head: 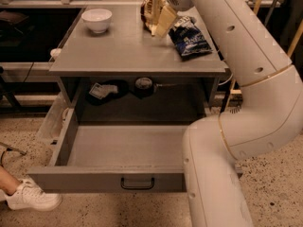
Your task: Pick blue chip bag from top drawer and place on counter
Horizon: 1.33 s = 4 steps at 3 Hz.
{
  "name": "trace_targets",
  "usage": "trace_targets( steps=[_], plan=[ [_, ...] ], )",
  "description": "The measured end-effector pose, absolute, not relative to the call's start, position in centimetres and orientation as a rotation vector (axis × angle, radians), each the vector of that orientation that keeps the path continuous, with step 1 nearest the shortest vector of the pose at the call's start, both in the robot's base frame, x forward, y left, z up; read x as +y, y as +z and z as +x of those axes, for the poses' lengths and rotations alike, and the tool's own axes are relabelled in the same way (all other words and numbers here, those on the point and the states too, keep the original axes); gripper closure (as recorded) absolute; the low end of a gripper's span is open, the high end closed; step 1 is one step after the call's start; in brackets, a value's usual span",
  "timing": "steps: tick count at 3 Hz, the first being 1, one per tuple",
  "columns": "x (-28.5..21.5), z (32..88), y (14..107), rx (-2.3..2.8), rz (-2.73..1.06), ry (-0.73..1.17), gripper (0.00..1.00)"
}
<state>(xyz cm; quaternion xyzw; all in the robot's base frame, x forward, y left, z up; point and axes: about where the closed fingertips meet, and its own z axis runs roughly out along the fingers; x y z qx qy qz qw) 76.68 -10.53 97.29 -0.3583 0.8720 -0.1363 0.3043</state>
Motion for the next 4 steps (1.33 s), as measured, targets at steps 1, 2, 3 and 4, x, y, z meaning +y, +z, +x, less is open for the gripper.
trace_targets(
  steps=[1, 2, 3, 4],
  plan=[
    [-9.7, 76.7, 97.8, 2.317, -0.970, -0.289, 0.00],
    [-7.1, 75.5, 99.9, 2.328, -1.063, -0.224, 0.00],
    [-1.9, 72.6, 106.7, 2.250, -1.202, -0.267, 0.00],
    [-0.8, 71.4, 110.3, 2.202, -1.196, -0.246, 0.00]
  ],
)
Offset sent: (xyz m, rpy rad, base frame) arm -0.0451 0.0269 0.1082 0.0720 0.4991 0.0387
